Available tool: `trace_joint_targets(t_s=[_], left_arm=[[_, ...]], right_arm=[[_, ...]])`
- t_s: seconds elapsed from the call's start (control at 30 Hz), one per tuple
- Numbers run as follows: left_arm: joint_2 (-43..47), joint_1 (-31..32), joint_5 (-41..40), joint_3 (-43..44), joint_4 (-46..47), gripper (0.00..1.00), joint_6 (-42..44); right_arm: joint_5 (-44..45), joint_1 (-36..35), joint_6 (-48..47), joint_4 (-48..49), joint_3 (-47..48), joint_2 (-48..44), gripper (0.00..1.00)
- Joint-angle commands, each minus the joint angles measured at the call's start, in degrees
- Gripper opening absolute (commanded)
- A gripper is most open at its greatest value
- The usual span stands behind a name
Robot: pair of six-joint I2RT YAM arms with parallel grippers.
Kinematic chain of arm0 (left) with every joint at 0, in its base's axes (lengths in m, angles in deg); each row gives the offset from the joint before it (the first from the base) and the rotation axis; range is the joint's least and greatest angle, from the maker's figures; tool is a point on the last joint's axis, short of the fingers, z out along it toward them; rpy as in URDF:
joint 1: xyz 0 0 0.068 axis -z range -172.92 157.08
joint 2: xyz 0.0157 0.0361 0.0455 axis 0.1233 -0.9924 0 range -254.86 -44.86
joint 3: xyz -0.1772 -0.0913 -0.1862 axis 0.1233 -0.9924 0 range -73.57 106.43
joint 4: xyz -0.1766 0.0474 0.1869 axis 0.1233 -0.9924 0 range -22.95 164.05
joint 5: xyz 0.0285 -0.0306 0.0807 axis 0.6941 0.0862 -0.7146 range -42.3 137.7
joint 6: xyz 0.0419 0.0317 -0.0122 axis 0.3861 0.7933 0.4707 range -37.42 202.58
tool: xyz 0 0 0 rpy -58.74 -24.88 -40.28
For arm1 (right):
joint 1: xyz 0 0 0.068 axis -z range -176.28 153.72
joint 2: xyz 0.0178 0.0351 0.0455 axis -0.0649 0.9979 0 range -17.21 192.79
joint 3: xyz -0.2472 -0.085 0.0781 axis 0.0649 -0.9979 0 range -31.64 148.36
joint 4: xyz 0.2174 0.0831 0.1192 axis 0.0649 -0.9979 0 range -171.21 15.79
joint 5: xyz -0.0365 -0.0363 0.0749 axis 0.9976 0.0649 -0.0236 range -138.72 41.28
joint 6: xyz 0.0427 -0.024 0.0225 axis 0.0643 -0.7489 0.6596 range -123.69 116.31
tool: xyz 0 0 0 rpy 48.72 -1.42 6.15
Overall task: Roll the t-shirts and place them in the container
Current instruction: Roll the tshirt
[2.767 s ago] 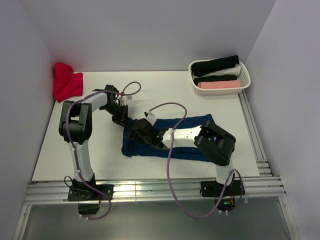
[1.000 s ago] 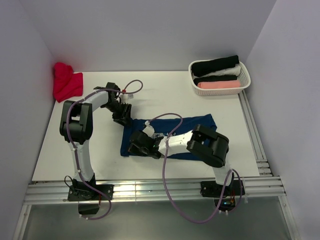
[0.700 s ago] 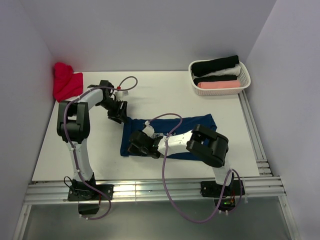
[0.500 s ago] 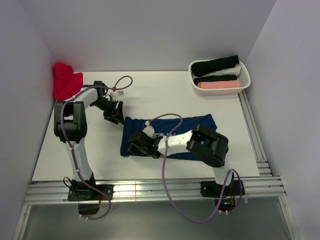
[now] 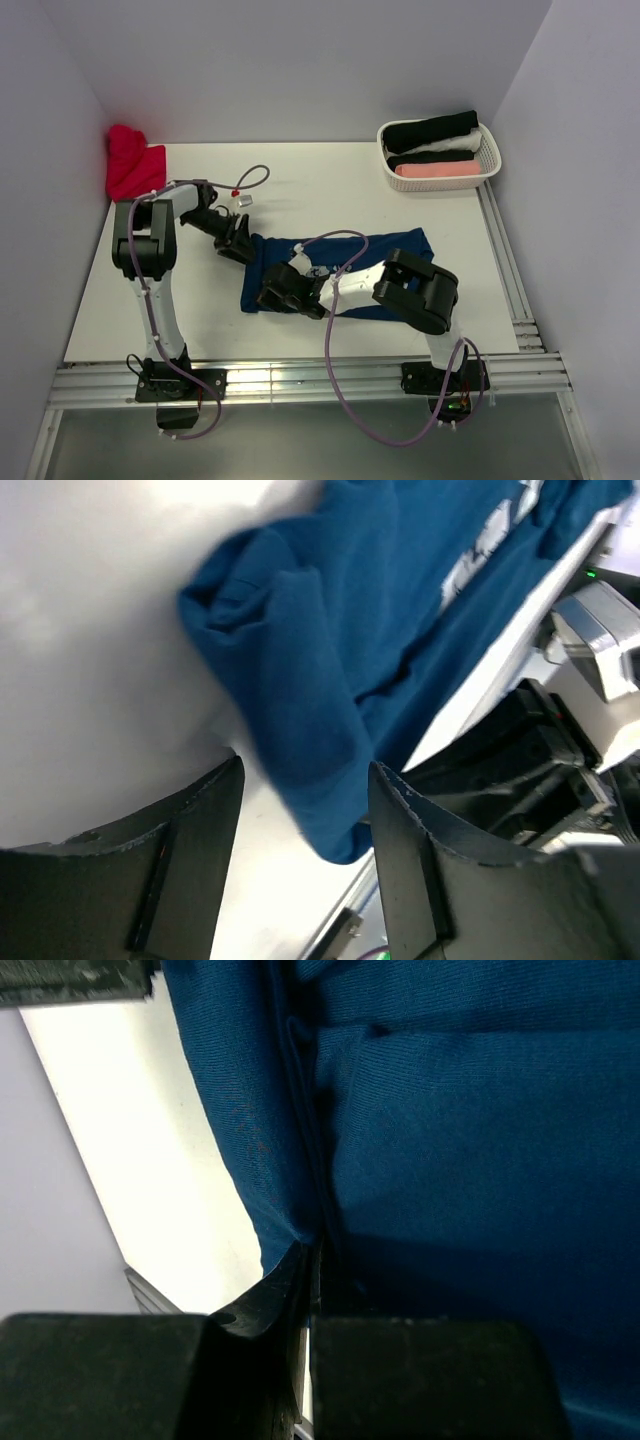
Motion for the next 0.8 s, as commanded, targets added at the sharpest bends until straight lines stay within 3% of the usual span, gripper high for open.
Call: trace_joint_targets(t_s=[0.0,0.1,0.23,0.3,0.37,0.4,0.5,0.6,0.77], left_arm=[[-2.22,1.23,1.44,-1.83,1.84,0.59,1.58],[-2.75,2.11,1.81,-2.36,2.54,0.5,-0.08],[-0.73,2.82,-0.64,-3.41,6.31,0.11,-5.18],[1.73,3.17,-2.84,-4.02,7.81,0.0,-8.94],[3.92,3.78,-7.59,-4.2,9.21,0.0,-11.33],[4.45,4.13,-9.25,-3.94,9.39,0.0,-12.3],[5.77,5.45,-15.06,-3.33,9.4,0.0,-13.45],[6.04,6.16,-18.14,-2.71,8.69,0.0,-13.62],[6.22,7.21,-21.31,-2.36,7.82,0.0,-13.36]], right_arm=[[0.53,0.39,-0.83,-6.67,-2.49,0.3,0.0],[0.61,0.57,-0.75,-6.58,-3.11,-0.05,0.0],[1.75,0.75,-1.45,-7.28,-3.64,-1.28,0.0],[3.86,0.75,-2.24,-10.17,-2.85,-2.07,0.04],[6.75,0.48,-3.55,-15.59,-0.48,-2.95,0.13],[8.07,0.4,-4.0,-17.55,0.31,-3.39,0.24],[12.2,-0.66,-5.32,-24.32,3.39,-5.41,0.42],[16.5,-1.8,-6.46,-31.78,7.69,-7.17,0.5],[21.17,-3.47,-10.67,-43.63,20.6,-4.82,0.52]])
